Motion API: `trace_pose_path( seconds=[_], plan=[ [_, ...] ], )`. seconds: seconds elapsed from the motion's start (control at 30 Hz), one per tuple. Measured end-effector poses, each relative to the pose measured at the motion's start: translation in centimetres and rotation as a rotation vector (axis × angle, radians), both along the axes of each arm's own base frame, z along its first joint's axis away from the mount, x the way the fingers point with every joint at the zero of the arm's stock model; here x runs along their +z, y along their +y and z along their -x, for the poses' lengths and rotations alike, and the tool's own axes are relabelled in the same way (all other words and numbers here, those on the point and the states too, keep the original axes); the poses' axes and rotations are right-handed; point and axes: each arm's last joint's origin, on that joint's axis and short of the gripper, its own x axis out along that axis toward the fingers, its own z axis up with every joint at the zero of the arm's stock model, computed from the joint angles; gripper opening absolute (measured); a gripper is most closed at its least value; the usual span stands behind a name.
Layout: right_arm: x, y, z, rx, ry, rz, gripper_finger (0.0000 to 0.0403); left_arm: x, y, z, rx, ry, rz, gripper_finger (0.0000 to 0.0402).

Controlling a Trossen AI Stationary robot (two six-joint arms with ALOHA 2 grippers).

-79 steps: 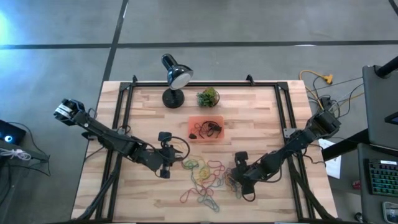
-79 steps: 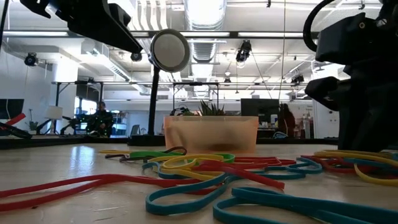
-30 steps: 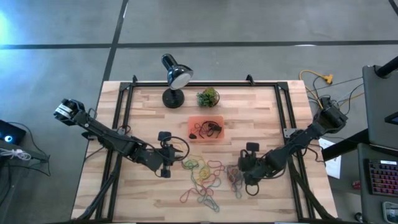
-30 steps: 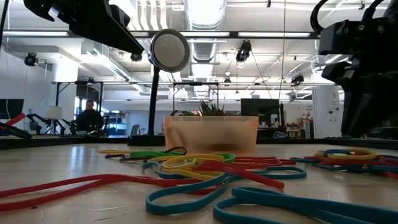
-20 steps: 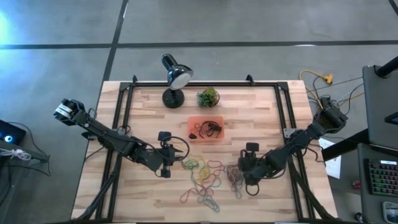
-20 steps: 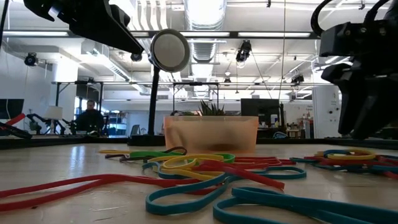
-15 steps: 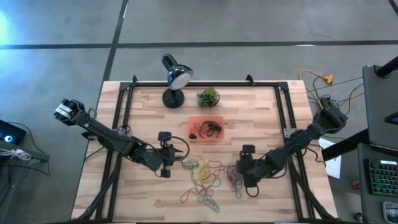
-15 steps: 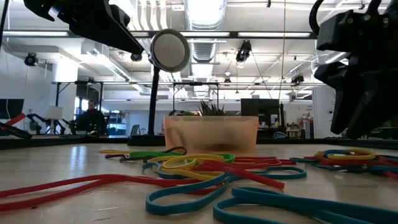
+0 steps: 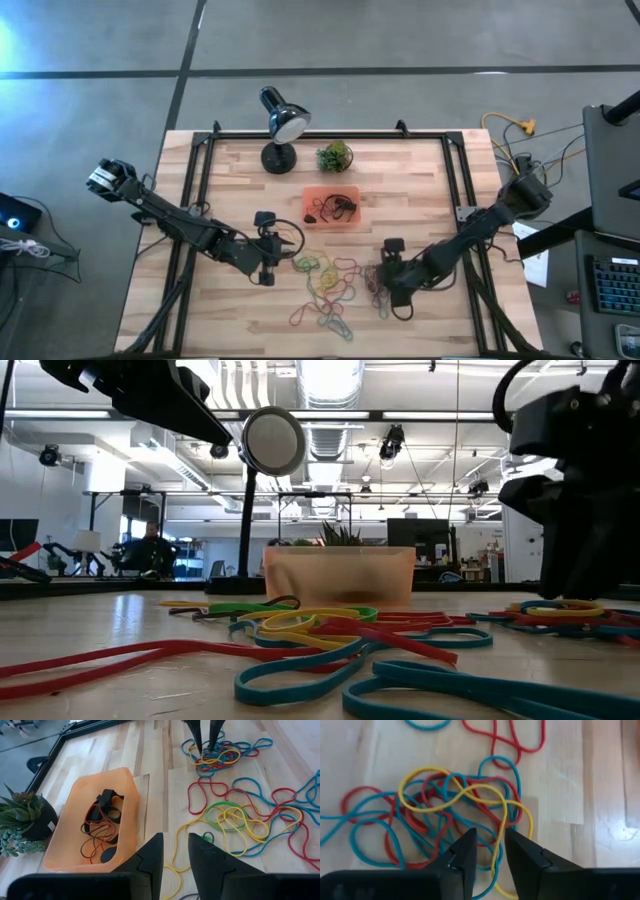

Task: Pick and place rubber bands into bin
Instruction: Put the yellow rubber band into the orange bin

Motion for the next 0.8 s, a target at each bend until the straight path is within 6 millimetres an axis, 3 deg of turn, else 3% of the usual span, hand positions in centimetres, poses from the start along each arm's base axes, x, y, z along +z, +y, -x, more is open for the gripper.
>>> trace_pose_path(
  seconds=[0.8],
  plan=[
    [-0.33,-0.46,-0.34,-0.015,0.011,0.007,0.0031,-0.29,0.04,0.08,0.000,0.004,-0.002,0.0075]
  ],
)
